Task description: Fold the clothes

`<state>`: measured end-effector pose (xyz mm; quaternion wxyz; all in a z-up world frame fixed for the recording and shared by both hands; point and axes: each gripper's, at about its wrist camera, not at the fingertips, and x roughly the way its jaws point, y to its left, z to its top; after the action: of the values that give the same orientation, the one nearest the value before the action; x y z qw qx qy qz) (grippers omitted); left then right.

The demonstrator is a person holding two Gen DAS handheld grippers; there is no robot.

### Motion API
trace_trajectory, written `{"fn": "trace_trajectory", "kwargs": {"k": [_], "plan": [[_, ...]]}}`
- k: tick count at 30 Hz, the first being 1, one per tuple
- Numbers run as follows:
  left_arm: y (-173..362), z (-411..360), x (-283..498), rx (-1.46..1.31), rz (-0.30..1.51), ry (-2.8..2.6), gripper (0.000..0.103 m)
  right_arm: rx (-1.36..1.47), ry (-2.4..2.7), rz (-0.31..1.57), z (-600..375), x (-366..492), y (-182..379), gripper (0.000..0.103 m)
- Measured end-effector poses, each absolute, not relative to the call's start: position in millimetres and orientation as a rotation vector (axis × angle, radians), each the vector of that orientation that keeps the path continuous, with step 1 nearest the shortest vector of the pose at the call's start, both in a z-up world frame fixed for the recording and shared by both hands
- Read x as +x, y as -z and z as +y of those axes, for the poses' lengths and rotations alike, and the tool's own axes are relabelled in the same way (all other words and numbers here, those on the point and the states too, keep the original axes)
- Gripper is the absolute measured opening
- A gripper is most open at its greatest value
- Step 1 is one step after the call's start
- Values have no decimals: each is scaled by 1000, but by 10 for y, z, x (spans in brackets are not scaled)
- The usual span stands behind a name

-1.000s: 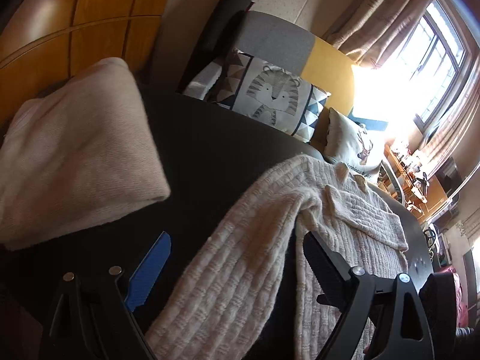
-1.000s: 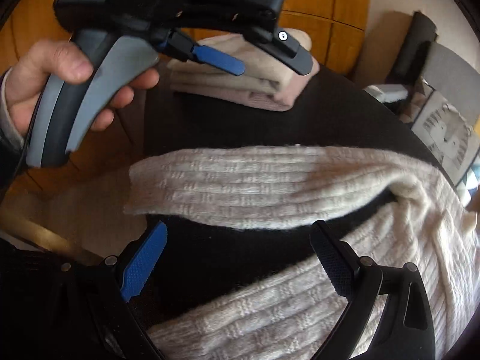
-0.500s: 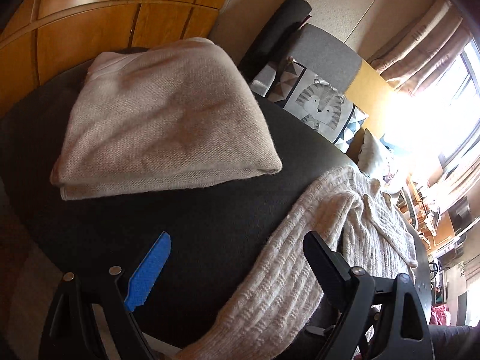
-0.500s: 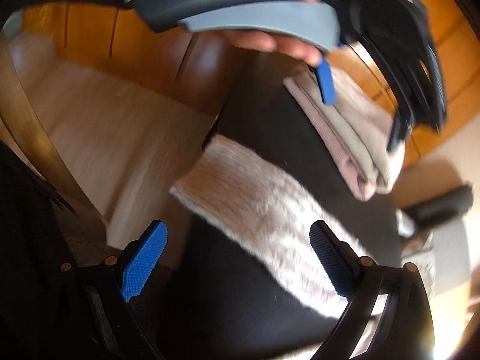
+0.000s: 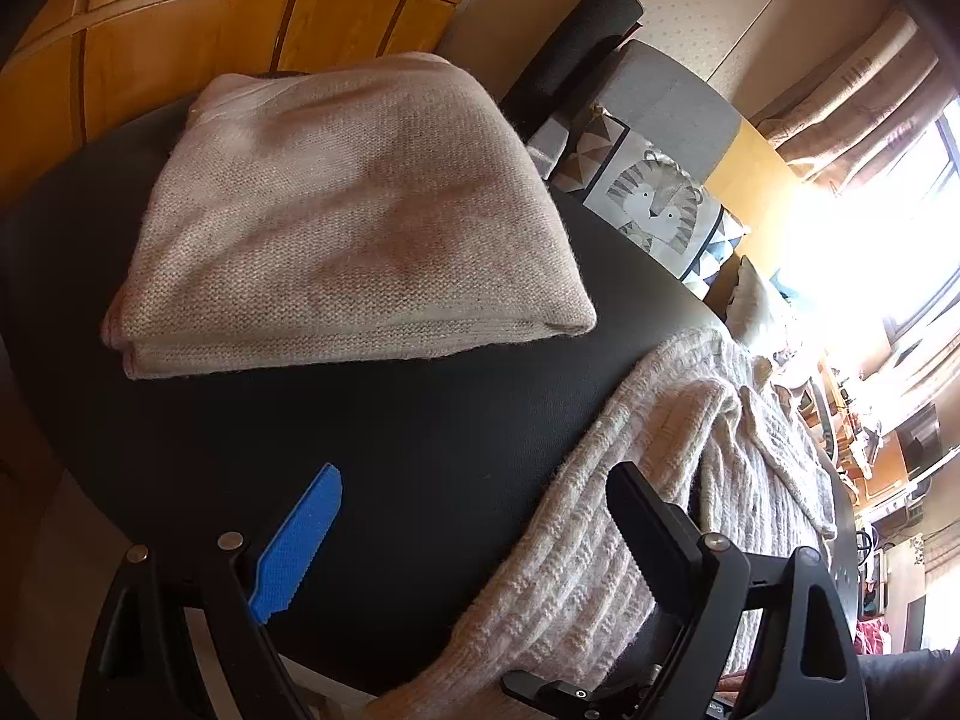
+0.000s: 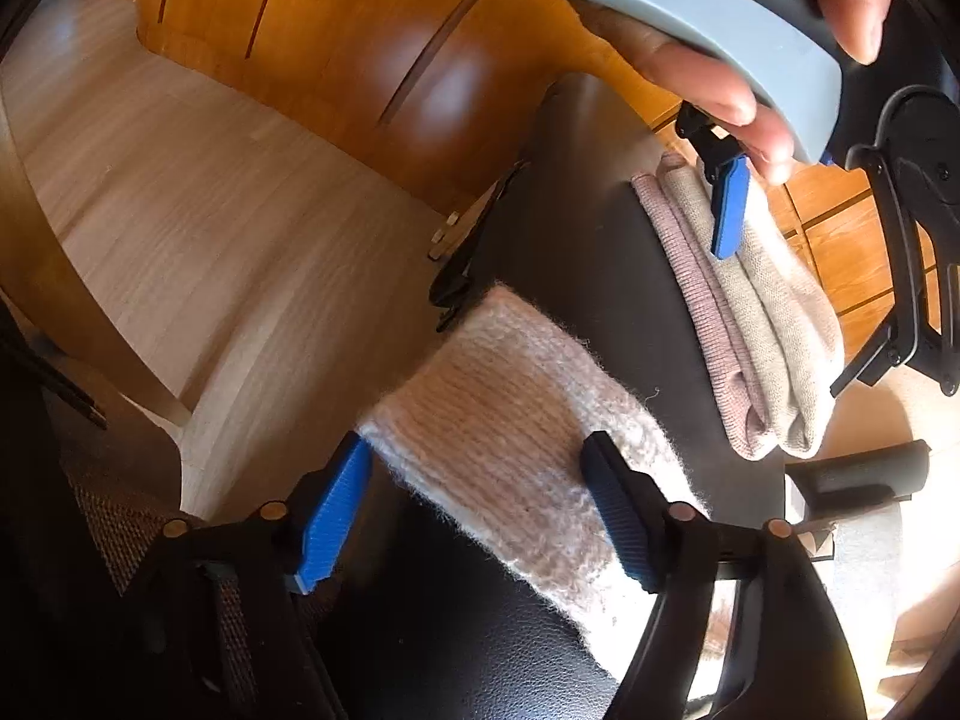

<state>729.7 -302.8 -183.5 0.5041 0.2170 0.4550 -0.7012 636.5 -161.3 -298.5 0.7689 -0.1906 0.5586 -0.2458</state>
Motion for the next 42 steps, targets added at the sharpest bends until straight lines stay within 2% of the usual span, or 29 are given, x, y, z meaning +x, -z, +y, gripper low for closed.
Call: {"fn": "trace_trajectory", "kwargs": {"k": [1,3,4,5,7,8,9,15,23,30,42], "plan": [[1842,-3029,7301,525,1101,1690,92,-409,541,1209,-1606,6355,2971,65],[1851,-3033,7297,526,1104,1689,92,-399,556,1203,-1596,6340,2940,52],[1854,-3036,7293,526,1105,1690,92,-393,560,1199,-1592,6340,2920,51],[1855,-3037,7287,527,1105,1691,92,-388,565,1195,-1588,6339,2900,46],[1845,-3033,7280,524,1103,1696,92,-357,578,1175,-1617,6312,2842,33],[1832,-3030,7283,520,1101,1699,92,-317,590,1159,-1668,6280,2792,21],[1819,-3027,7286,516,1099,1702,92,-267,603,1141,-1721,6245,2728,18],[1699,-3014,7388,455,1086,1705,92,47,717,992,-2106,5936,2272,16],[1641,-2979,7383,351,1105,1771,92,399,1002,698,-2840,4986,1546,15],[1704,-2952,7081,348,1111,1848,92,408,1143,587,-3109,4307,1021,15],[2005,-3159,5846,578,1139,2023,93,339,1345,427,-3362,3785,255,15]]}}
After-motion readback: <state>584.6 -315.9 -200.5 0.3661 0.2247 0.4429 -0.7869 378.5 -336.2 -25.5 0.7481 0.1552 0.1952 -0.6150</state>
